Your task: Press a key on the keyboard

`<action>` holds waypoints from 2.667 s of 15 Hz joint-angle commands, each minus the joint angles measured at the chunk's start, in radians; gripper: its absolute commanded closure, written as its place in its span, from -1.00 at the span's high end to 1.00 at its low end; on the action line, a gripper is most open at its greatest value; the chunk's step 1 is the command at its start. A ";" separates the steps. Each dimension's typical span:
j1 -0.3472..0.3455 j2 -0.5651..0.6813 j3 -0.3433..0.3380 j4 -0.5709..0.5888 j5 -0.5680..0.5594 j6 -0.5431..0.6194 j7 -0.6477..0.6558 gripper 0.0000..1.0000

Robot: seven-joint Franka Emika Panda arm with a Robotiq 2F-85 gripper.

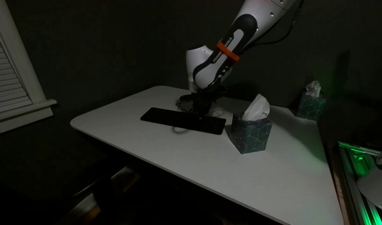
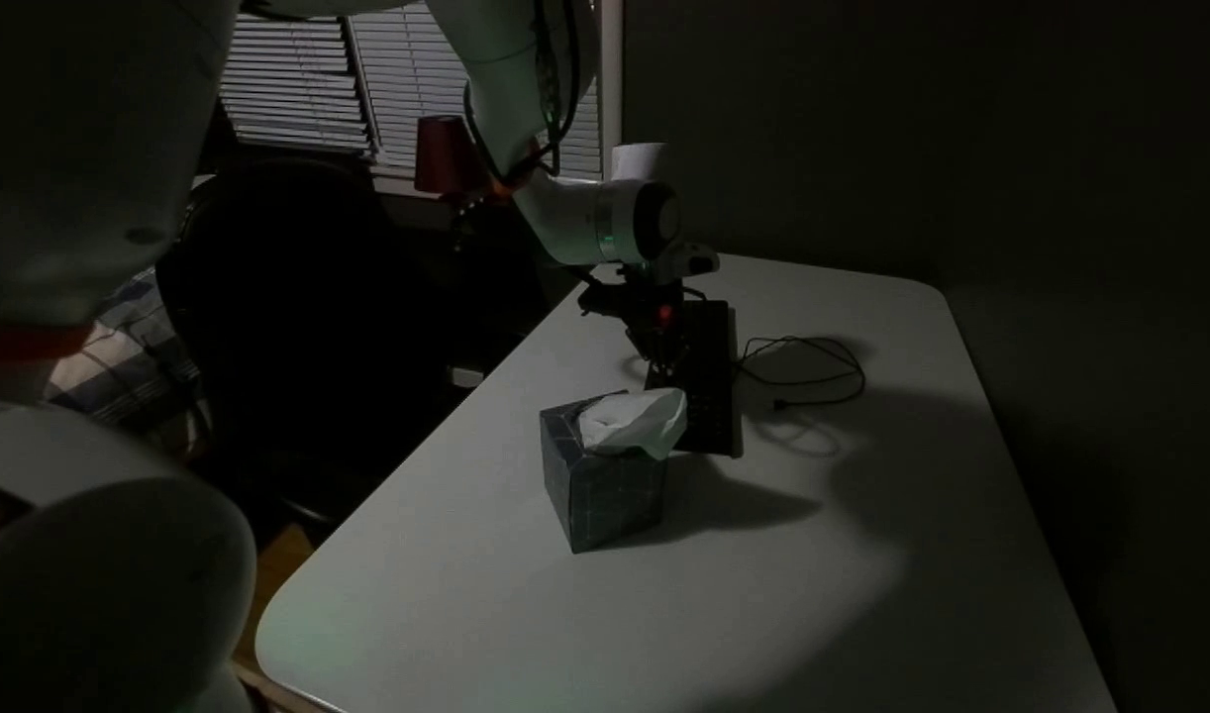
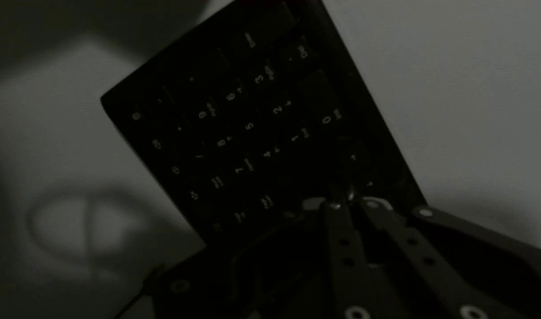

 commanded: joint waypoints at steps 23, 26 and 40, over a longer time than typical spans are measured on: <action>0.033 0.080 -0.034 0.097 -0.049 -0.052 0.027 -1.00; 0.023 0.005 -0.037 0.049 -0.032 -0.065 0.039 -1.00; -0.112 -0.455 0.098 -0.357 0.359 -0.081 -0.058 1.00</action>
